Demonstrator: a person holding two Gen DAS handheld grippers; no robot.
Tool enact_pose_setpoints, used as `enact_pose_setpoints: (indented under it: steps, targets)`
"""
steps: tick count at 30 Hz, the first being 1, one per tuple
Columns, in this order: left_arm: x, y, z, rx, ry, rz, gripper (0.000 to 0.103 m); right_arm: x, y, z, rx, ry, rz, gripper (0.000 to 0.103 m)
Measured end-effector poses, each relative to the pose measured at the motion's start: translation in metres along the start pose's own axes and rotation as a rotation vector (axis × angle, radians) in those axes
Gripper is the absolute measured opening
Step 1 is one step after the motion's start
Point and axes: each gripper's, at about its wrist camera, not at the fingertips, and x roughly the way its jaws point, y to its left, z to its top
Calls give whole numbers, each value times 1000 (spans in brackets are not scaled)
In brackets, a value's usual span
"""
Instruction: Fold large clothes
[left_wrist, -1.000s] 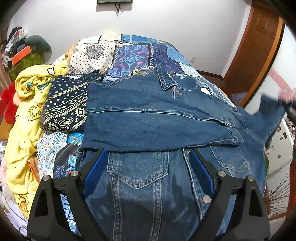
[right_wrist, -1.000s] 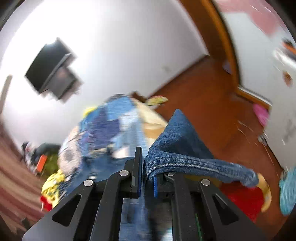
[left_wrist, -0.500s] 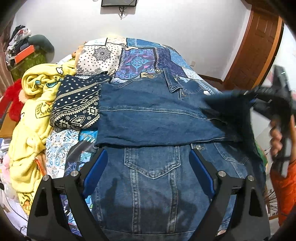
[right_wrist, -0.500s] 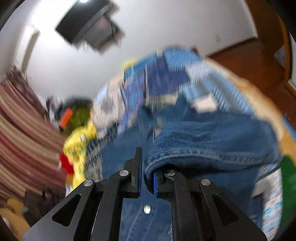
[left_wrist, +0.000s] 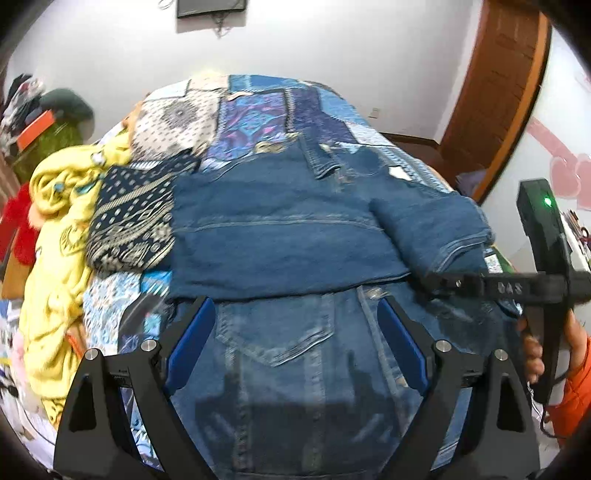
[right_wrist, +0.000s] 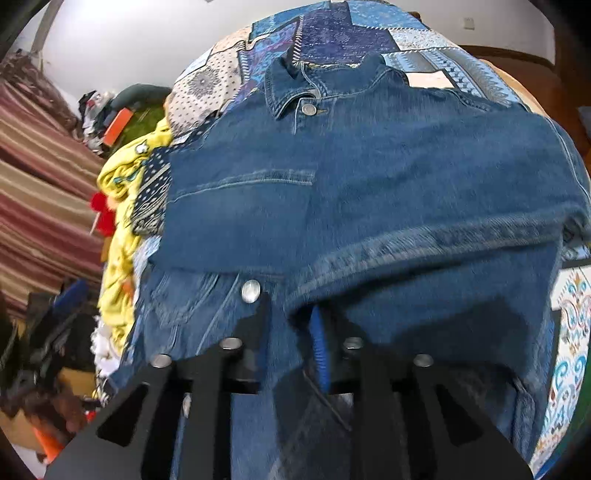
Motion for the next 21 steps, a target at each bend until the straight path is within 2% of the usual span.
enact_pose_setpoints:
  steps: [2,5,7,12,16,21]
  targets:
    - [1,-15,11,30,-5,-12,89,-16,-8,-6,9,-38,-14,48]
    - [2,-43,28,86,-20,-28,89,-47,-26,-13,17,-124,-22,60]
    - [5,-66,41,129,-28,-52,89,-68,-39,-15,32,-178,-53,63]
    - [22,-121,64,227,-11,-114,90,-113,-78,-23,51,-300,-220,69]
    - [53,-166,74,319,52,-153,90,-124,-97,-31,68,-317,-265,70]
    - [110,-209,68,444,196,-175,89,-116,-120,-35,108,-290,-267,70]
